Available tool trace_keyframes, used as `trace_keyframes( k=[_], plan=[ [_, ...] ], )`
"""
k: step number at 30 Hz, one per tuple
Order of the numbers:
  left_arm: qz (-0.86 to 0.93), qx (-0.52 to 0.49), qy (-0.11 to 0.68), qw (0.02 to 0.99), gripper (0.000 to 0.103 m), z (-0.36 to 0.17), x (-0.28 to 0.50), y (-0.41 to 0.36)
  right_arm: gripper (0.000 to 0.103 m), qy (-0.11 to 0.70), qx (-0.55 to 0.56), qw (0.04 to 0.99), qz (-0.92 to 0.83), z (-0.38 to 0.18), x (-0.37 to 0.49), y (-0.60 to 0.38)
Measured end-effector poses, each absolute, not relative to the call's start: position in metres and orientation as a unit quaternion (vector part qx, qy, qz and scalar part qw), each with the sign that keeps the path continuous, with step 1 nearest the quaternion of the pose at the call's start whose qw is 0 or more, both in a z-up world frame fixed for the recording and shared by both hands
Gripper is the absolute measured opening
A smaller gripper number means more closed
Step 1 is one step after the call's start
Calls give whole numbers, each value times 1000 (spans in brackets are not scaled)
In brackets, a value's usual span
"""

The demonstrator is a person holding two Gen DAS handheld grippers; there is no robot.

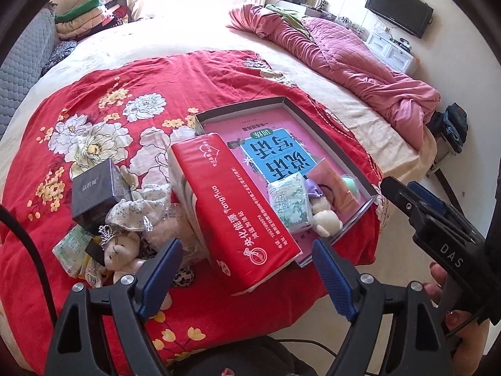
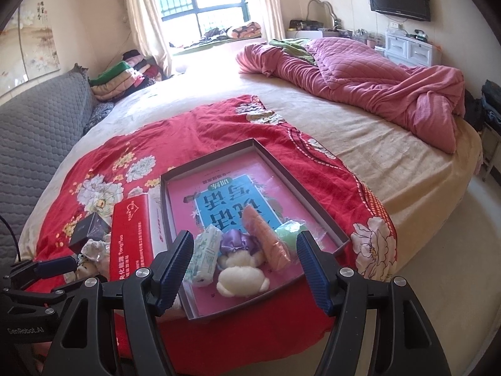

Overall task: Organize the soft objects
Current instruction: 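Withdraw both open tools from the tray back toward the pile, then move the left tool down over the beige tiara plush bear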

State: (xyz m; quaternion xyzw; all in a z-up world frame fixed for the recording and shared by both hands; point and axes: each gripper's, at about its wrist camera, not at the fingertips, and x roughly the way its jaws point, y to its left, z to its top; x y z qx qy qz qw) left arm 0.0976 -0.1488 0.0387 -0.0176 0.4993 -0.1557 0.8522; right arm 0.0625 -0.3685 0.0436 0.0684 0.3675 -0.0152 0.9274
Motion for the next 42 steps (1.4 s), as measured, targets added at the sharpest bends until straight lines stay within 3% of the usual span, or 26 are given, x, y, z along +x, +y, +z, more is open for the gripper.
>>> trace_keyframes(
  k=[21, 42],
  plan=[
    [-72, -70, 482, 870, 84, 67, 78, -36, 70, 342, 10, 937, 69, 82, 53, -287],
    [-47, -84, 510, 855, 84, 37, 55, 14, 70, 352, -59, 924, 134, 73, 40, -215]
  ],
)
